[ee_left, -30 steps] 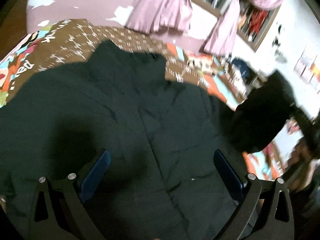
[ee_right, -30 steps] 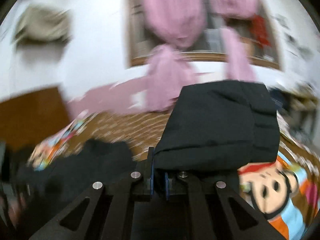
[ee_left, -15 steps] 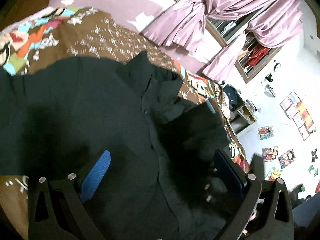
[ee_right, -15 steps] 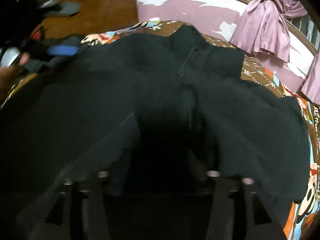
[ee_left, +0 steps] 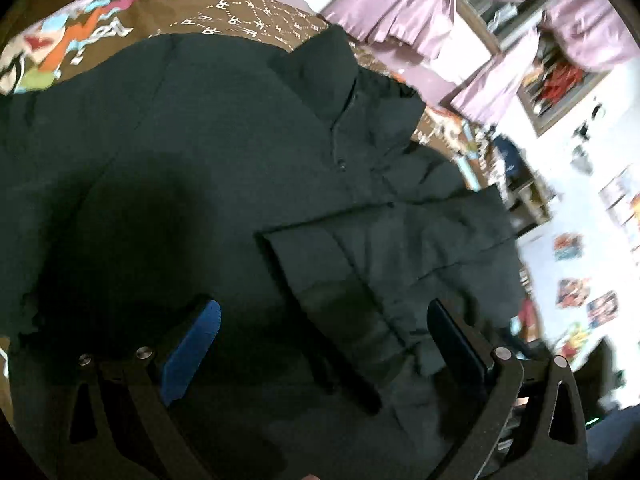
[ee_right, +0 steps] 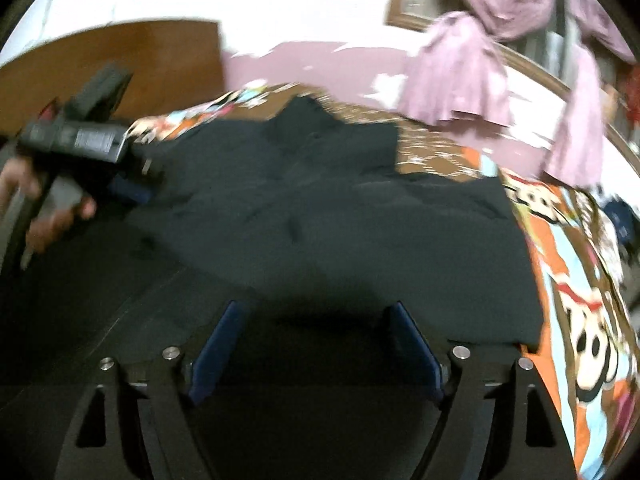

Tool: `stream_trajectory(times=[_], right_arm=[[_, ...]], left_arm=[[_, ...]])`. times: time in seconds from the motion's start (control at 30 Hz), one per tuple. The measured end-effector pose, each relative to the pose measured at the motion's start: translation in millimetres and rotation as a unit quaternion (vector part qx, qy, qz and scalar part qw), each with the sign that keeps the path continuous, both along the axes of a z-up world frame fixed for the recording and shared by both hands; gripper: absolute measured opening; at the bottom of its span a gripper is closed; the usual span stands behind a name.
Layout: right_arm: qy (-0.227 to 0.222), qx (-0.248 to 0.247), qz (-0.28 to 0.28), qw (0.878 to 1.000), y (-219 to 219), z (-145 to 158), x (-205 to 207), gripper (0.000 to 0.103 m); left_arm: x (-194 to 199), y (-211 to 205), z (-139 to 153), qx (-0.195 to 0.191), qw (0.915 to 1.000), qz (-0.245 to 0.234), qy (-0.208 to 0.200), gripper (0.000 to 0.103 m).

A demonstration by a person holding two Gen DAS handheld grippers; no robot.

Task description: Fold large clothes

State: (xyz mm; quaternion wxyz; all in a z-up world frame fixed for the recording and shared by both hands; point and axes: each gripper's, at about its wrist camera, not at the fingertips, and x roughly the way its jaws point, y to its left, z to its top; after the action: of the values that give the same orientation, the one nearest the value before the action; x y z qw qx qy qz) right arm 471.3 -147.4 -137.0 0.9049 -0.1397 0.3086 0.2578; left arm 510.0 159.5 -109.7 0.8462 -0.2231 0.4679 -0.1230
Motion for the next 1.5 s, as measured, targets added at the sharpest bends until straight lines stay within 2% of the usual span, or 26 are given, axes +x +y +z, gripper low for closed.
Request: stream_trajectory(times=[0.07,0.1,0.13,0.17,0.2,0.23,0.27,0.3,0.33,0.43,0.57,0.67,0.8,0.87,0.93,1.03,1.1,1.17,1.23,1.37,1.5], right_arm=[[0.002,0.019,-0.032,0.999,-11,4,9,0.078],[0.004,0.025,-0.043,0.999,-15,5,11,0.078],[0.008,0.032,-0.057,0.998,-20,6,15,0.078],[0.011,0.037,-0.066,0.997,-26,6,16,0.078],[0.014,0.043,-0.079,0.996,-31,7,19,0.078],[0.016,0.046,-0.087,0.995,-35,7,19,0.078],[0.017,0.049,-0.094,0.994,-39,7,17,0.078],[0.018,0.051,-0.105,0.993,-43,8,18,0.078],[0.019,0.052,-0.111,0.992,-44,9,18,0.078],[0.017,0.058,-0.119,0.991,-47,15,13,0.078],[0.000,0.052,-0.101,0.994,-29,29,10,0.080],[-0.015,0.034,-0.082,0.996,-3,35,13,0.085],[-0.016,0.007,-0.048,0.999,41,36,33,0.085],[-0.014,-0.007,-0.033,0.999,63,31,44,0.085],[0.009,-0.015,-0.027,0.999,83,22,58,0.085],[0.052,-0.043,-0.015,0.998,106,-8,75,0.085],[0.069,-0.063,-0.020,0.995,113,-33,84,0.090],[0.088,-0.043,-0.018,0.995,110,-54,92,0.092],[0.096,-0.032,-0.017,0.995,105,-62,95,0.094],[0.090,-0.040,-0.019,0.995,107,-69,92,0.095],[0.084,-0.038,-0.020,0.996,106,-69,90,0.095]], left_arm=[[5,-9,-3,0.031,0.9995,-0.012,0.003,0.099],[8,-12,-4,0.045,0.9989,-0.014,0.004,0.093],[9,-14,-7,0.061,0.9980,-0.012,0.007,0.081],[10,-17,-9,0.076,0.9970,-0.010,0.009,0.073],[10,-18,-9,0.087,0.9962,-0.008,0.009,0.054],[10,-20,-9,0.098,0.9952,-0.004,0.010,0.040],[8,-20,-8,0.110,0.9938,0.004,0.008,0.034],[4,-20,-6,0.123,0.9922,0.016,-0.001,0.014],[0,-19,-3,0.136,0.9903,0.025,-0.011,0.005],[-14,-20,14,0.151,0.9859,0.040,-0.060,0.002],[-40,-20,55,0.170,0.9735,0.048,-0.145,0.002],[-48,-14,77,0.188,0.9670,0.046,-0.166,0.002],[-48,1,77,0.223,0.9619,0.047,-0.151,0.002],[-45,8,67,0.251,0.9565,0.053,-0.140,0.002],[-40,13,56,0.264,0.9550,0.060,-0.122,0.002],[-38,29,31,0.259,0.9591,0.072,-0.087,0.002],[-36,37,14,0.258,0.9613,0.072,-0.064,0.002],[-35,42,0,0.248,0.9646,0.075,-0.049,0.002],[-35,44,-8,0.240,0.9666,0.079,-0.042,0.003],[-34,40,-15,0.254,0.9633,0.075,-0.041,0.004],[-38,54,-12,0.210,0.9725,0.089,-0.046,0.008]])
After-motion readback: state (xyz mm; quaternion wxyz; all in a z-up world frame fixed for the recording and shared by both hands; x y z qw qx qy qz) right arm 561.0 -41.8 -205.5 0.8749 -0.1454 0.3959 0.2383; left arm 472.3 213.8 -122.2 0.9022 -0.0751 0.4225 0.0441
